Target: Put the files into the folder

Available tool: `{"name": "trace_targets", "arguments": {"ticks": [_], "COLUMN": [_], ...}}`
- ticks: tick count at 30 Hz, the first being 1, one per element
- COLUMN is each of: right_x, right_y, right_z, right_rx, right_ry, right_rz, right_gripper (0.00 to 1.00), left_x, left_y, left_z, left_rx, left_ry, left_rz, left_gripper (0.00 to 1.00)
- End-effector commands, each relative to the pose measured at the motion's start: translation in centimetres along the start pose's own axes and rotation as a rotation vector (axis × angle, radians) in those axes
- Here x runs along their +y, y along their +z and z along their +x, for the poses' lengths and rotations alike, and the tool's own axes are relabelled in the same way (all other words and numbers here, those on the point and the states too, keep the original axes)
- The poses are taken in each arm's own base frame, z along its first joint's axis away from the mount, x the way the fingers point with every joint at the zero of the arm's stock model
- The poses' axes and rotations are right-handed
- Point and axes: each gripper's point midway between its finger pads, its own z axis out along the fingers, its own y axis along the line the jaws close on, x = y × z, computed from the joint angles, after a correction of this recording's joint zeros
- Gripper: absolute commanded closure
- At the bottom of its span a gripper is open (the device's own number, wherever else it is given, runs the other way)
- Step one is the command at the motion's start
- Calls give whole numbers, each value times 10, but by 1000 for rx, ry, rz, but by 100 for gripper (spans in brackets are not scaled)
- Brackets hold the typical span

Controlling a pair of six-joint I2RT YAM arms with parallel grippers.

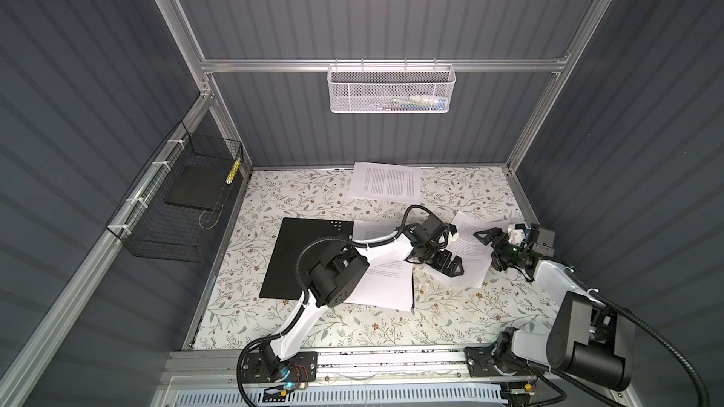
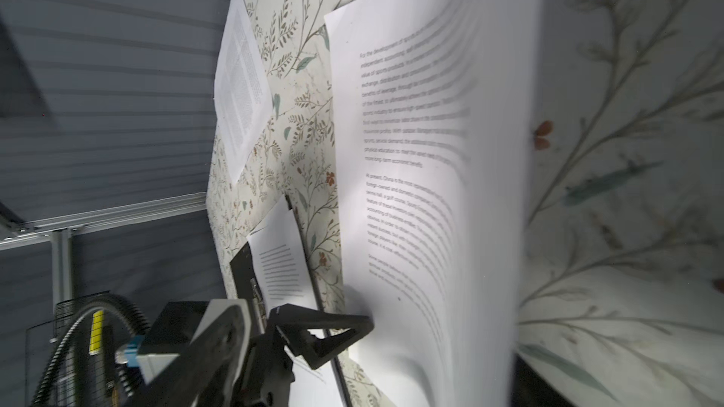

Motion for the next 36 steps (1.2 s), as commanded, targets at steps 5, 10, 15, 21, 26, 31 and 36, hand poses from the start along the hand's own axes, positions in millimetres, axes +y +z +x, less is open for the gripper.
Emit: {"name": "trace_targets", "arguments": {"ticks": [5,10,15,21,26,31,36], "right_x": [-20,-31,-43,-51,-54,-51,-28], "right_y": [-19,-20,-18,-18,-18,-20,-37], "right_z": [1,6,10,10,13,16,11], "right_rx": [-84,-71,-58,-67,-67,-61,-114], "right_ry": [5,13,41,65,63,56,-23], "right_rz": [136,172,205,225,221,209,162], "right_gripper": [31,42,59,69,92,100,100], "left_x": [58,57,56,56,36,2,-64], "left_y": [27,27,25,24,15,-2,-50], "left_z": [79,78,77,75,58,24,-29], "left_rx": [220,217,212,205,161,93,-37], "left_ry": [-162,-166,-167,-171,-175,-142,-83], "left_rz": [-127,-116,-113,-105,-25,79,275], "left_gripper": [0,0,0,0,0,0,0]}}
